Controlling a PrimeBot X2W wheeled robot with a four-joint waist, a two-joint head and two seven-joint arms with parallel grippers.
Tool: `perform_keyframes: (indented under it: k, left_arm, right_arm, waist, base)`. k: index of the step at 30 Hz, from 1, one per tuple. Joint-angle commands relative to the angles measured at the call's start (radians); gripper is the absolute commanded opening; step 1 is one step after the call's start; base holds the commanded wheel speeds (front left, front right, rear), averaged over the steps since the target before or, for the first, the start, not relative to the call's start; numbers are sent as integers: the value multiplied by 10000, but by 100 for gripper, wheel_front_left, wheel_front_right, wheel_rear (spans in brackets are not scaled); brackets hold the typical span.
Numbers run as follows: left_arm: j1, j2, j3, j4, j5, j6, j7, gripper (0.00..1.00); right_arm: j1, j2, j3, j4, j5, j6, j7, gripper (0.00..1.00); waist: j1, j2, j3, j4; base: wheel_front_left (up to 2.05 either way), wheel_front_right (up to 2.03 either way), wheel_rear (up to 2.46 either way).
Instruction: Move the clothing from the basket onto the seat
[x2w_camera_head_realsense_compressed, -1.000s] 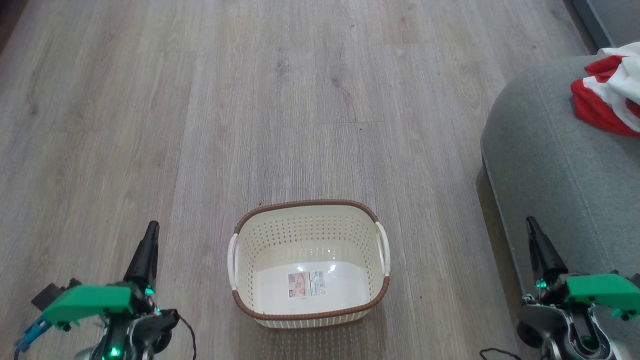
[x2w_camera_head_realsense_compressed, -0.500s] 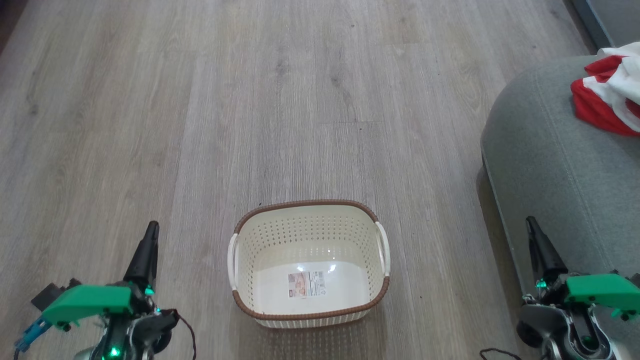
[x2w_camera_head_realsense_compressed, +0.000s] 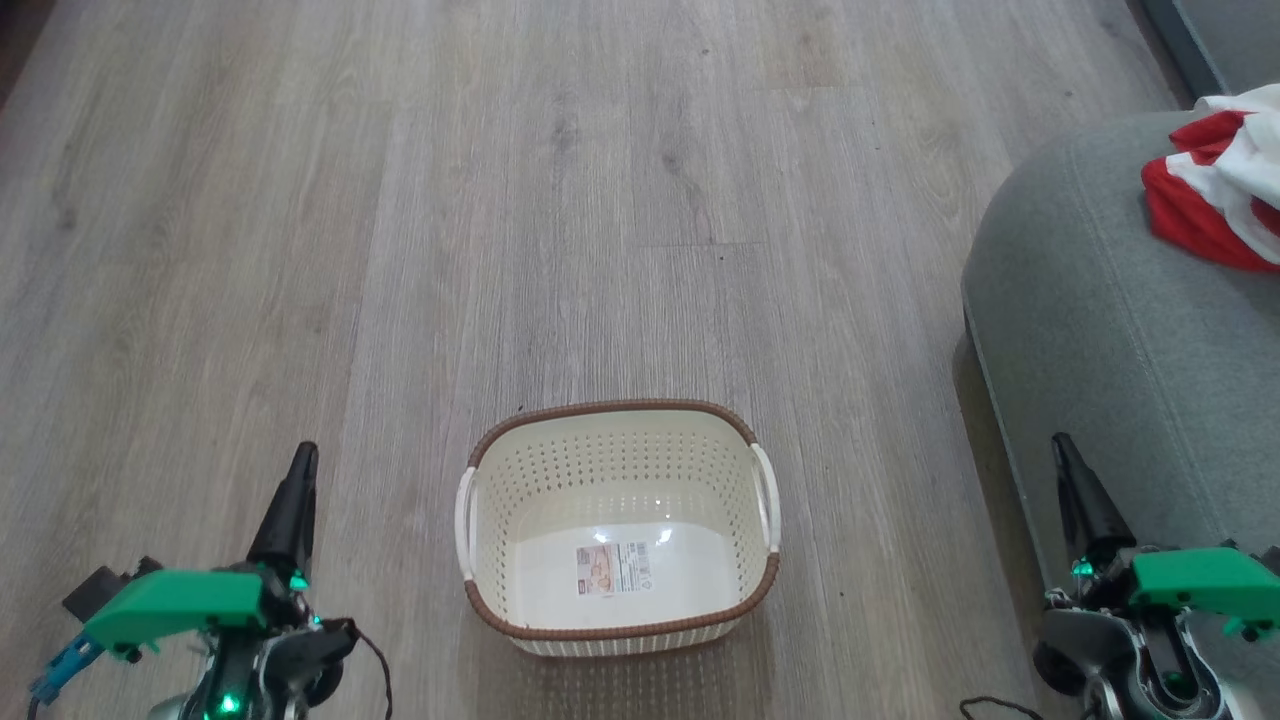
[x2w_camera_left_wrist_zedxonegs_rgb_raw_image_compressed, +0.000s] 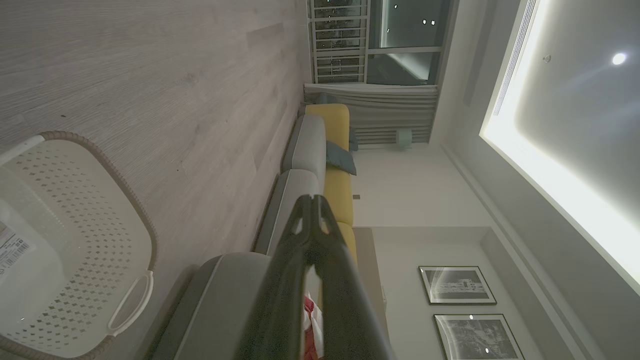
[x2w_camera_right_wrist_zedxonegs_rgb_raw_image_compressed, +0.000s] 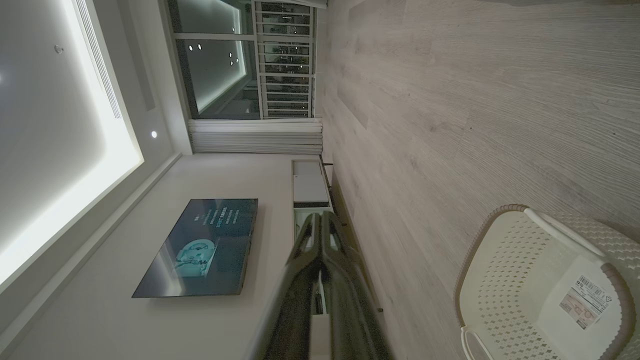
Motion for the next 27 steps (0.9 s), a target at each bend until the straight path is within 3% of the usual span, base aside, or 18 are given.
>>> perform_keyframes:
  k: [1,27]
  left_arm:
    - [-292,120,344,-351,-66,-98,77,0]
    - [-291,120,343,-352,-66,-98,77,0]
  right_arm:
    - [-561,-45,175,-387,57,-2,57,0]
    - [-561,-45,175,-387,58,-2,57,0]
  waist:
    - [0,0,0,0]
    - [0,0,0,0]
  base:
    - [0,0,0]
    - [0,0,0]
